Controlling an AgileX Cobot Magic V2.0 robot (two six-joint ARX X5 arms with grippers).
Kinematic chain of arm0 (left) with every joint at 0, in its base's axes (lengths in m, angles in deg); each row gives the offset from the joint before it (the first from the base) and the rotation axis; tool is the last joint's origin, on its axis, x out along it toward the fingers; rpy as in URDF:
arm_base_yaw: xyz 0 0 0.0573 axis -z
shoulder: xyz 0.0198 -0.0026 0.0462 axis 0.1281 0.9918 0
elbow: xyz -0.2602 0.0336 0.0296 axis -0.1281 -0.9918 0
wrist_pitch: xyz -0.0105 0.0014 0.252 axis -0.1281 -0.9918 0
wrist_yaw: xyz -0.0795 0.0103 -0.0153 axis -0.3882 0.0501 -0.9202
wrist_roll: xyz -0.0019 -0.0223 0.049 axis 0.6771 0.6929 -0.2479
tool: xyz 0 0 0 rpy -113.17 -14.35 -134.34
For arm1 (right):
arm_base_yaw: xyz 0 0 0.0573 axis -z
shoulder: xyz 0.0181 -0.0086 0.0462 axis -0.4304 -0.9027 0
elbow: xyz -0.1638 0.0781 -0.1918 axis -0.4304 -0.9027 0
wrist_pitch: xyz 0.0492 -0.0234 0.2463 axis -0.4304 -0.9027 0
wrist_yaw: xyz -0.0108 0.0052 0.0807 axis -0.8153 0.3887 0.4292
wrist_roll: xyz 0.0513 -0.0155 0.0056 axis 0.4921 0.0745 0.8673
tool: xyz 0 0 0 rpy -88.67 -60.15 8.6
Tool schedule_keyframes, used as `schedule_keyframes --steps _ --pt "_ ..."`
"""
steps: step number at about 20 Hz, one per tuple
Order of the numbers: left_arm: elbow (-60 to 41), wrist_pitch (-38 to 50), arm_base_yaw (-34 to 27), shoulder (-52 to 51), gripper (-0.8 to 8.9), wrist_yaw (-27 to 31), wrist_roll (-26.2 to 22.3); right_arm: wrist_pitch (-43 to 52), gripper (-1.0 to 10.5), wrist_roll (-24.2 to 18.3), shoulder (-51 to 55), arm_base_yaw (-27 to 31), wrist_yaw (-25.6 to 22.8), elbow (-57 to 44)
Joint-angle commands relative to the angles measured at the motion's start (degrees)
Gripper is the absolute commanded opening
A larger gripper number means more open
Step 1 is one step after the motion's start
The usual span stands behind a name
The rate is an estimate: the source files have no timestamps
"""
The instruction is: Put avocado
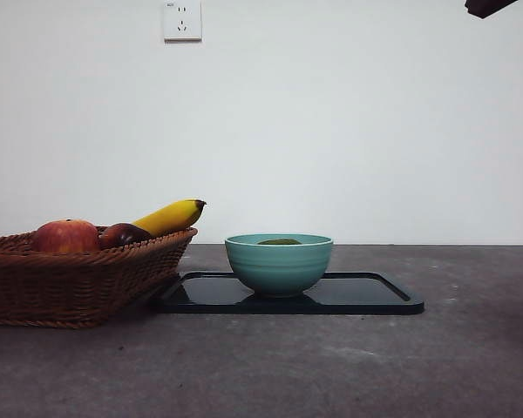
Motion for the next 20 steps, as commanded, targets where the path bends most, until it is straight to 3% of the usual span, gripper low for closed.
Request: schedule_keyframes --steps 1,4,10,20 --pt "-1.6 14.3 -4.9 -3.4 0.09 1.3 -2.4 0.5 0.1 -0.2 -0.2 -0.5 0.2 0.5" --pt "-7.3 29.1 -11.8 -10.1 0.09 8.6 -2.1 0.5 0.1 -0.2 -0.2 -0.5 0.2 0.5" --pt "-23.3 36.8 -18.5 -22.8 0.09 26.2 -2.1 0.5 0.1 -0.2 -0.2 -0.5 0.2 0.5" --pt "-48.7 40.8 -22.2 -39.4 0.09 29.2 0.1 0.9 0.1 -0.2 -0.2 -0.5 0.2 0.5"
